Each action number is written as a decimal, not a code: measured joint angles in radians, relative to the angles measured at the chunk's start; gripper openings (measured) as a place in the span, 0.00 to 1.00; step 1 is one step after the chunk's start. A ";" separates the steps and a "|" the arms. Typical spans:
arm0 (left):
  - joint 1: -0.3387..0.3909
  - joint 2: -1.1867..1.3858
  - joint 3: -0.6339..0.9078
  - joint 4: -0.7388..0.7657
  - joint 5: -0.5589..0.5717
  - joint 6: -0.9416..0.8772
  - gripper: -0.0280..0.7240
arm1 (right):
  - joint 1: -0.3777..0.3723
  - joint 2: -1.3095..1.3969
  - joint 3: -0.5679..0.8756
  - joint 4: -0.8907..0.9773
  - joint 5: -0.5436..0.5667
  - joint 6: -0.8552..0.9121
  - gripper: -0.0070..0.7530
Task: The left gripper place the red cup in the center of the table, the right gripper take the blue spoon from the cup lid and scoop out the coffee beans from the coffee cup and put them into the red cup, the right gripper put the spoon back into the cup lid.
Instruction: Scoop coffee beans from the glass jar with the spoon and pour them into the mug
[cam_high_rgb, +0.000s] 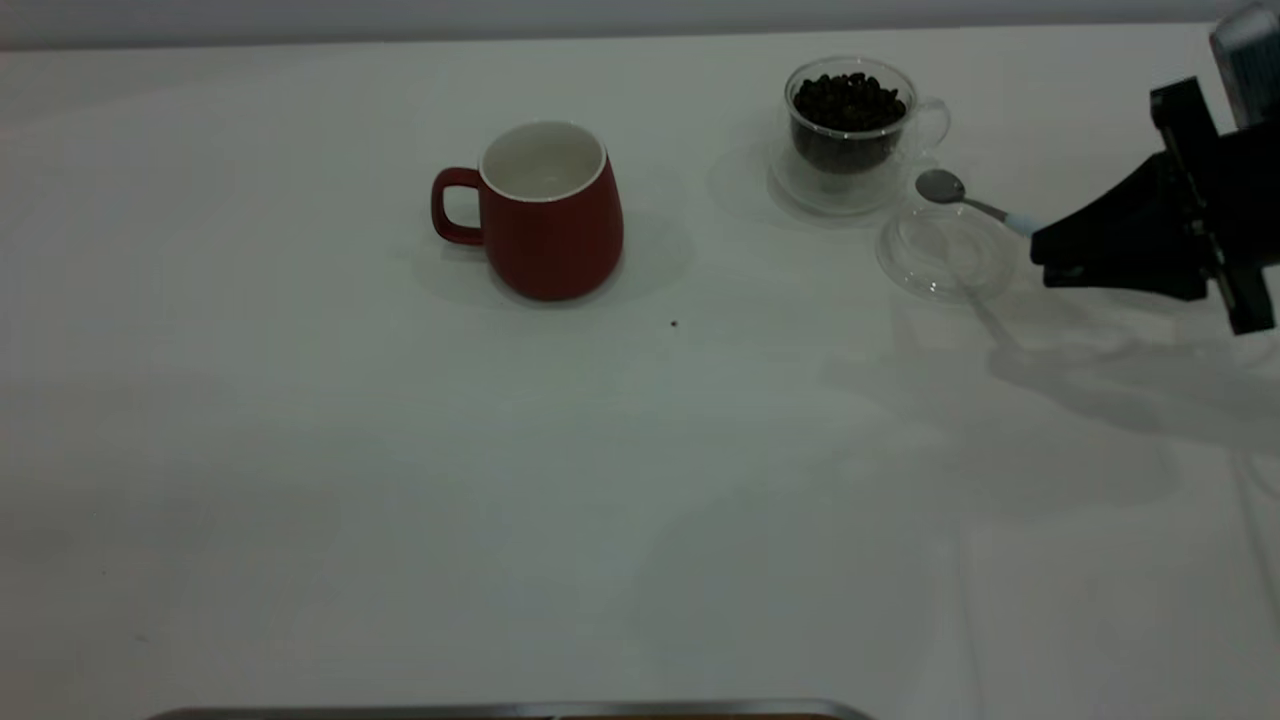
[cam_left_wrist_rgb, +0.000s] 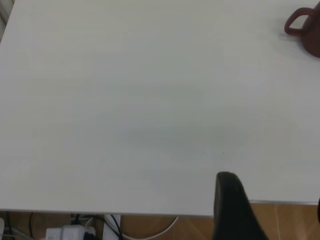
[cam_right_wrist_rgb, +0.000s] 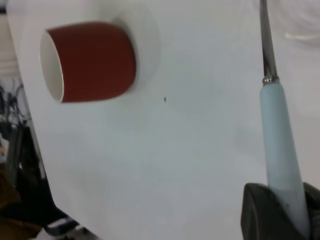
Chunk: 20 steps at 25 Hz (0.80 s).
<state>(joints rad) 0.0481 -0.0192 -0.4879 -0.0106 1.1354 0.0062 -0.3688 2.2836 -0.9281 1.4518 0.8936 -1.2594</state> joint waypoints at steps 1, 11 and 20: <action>0.000 0.000 0.000 0.000 0.000 0.000 0.66 | 0.000 -0.019 0.001 -0.020 -0.005 0.024 0.16; 0.000 0.000 0.000 0.000 0.000 0.000 0.66 | 0.146 -0.163 -0.237 -0.292 -0.001 0.399 0.16; 0.000 0.000 0.000 0.000 0.000 0.001 0.66 | 0.236 -0.136 -0.566 -0.805 0.074 0.857 0.16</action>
<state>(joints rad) 0.0481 -0.0196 -0.4879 -0.0106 1.1354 0.0072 -0.1325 2.1476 -1.4941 0.6472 0.9672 -0.4024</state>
